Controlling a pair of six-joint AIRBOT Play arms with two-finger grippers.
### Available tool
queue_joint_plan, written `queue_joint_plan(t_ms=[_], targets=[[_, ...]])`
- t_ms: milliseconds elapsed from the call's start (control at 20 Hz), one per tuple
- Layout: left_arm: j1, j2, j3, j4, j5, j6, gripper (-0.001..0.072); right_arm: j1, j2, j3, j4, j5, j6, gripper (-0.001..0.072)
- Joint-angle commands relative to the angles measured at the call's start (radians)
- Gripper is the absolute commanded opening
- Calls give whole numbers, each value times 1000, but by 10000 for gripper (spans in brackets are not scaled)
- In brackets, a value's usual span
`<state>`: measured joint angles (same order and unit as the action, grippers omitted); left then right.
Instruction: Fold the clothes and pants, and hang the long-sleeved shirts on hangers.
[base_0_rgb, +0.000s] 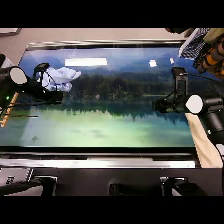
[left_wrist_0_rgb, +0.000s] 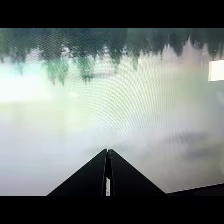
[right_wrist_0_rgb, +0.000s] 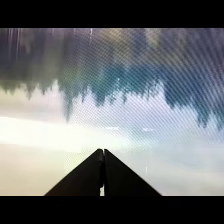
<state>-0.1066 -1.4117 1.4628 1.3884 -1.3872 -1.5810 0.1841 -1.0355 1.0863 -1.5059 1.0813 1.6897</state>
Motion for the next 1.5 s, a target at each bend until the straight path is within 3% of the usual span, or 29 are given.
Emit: queue_joint_plan(t_ms=[0, 1150, 1200, 1250, 1300, 1350, 1450], targets=[[-1, 0, 0, 0, 0, 0, 16, 1, 1, 1, 2, 1, 0, 41], [-2, 0, 0, 0, 1, 0, 15, 1, 1, 1, 3, 21, 0, 41], [0, 0, 0, 3, 9, 3, 39, 1, 1, 1, 3, 28, 0, 41], [2, -1, 0, 11, 39, -14, 223, 1, 1, 1, 3, 35, 0, 41], [6, -1, 6, 53, 89, -46, 581, 1, 1, 1, 3, 43, 0, 41], [14, -3, 22, 132, 164, -111, 688, 1, 1, 1, 3, 53, 0, 41], [49, -37, 82, 281, 319, -301, 681, 1, 1, 1, 3, 69, 0, 41]])
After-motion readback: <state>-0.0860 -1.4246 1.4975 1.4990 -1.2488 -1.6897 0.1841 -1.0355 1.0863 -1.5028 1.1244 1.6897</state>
